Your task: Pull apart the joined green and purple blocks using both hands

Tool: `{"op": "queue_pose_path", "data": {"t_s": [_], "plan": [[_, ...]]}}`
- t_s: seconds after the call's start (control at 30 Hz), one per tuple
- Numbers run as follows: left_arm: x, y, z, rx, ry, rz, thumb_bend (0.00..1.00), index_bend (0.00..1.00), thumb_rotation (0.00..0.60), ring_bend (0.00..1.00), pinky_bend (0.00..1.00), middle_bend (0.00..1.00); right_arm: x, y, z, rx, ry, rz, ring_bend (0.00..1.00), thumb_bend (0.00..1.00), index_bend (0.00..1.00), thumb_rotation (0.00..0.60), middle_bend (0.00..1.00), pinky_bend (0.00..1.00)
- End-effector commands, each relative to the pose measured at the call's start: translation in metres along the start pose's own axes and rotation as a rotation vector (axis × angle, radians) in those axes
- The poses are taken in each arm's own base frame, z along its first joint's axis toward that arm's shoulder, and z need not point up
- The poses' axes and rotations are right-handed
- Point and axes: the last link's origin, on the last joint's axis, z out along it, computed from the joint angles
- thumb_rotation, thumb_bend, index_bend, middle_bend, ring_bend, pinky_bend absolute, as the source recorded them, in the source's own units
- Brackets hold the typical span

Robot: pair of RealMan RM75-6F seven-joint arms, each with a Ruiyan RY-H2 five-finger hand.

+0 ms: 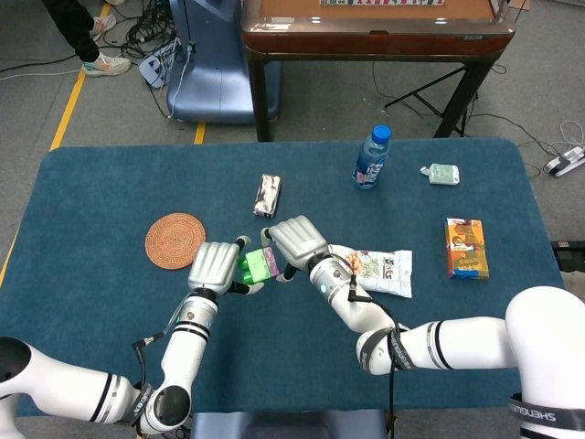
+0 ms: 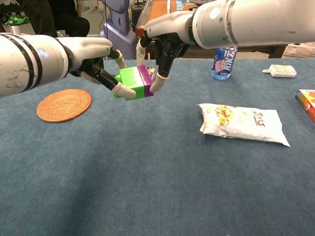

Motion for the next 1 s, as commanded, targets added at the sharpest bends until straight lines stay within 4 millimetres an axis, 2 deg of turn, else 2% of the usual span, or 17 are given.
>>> {"op": "queue_pose_path", "data": {"t_s": [0.03,0.53,0.77,1.0], "plan": [[-0.0002,0.0001,0.0005,0.001,0.002,0.001,0.00,0.32,0.351,1.00,1.00,1.00,-0.0002,0.0000,0.0001,0.000,0.000,-0.001,1.00,0.22,0.53,0.600,1.00,1.00],[-0.0026,-0.0023,0.0026,0.014,0.031,0.023,0.00,0.42,0.358,1.00,1.00,1.00,-0.0013,0.0004,0.0002,0.002,-0.002,0.000,1.00,0.22,0.53,0.600,1.00,1.00],[-0.0045,-0.0028,0.0028,0.009,0.060,0.031,0.00,0.49,0.387,1.00,1.00,1.00,-0.0018,0.0013,0.0004,0.002,-0.003,0.000,1.00,0.22,0.53,0.600,1.00,1.00],[-0.0068,-0.0036,0.0035,0.006,0.076,0.026,0.00,0.53,0.390,1.00,1.00,1.00,-0.0022,0.0043,0.0005,-0.001,-0.002,0.004,1.00,0.22,0.54,0.600,1.00,1.00]]}}
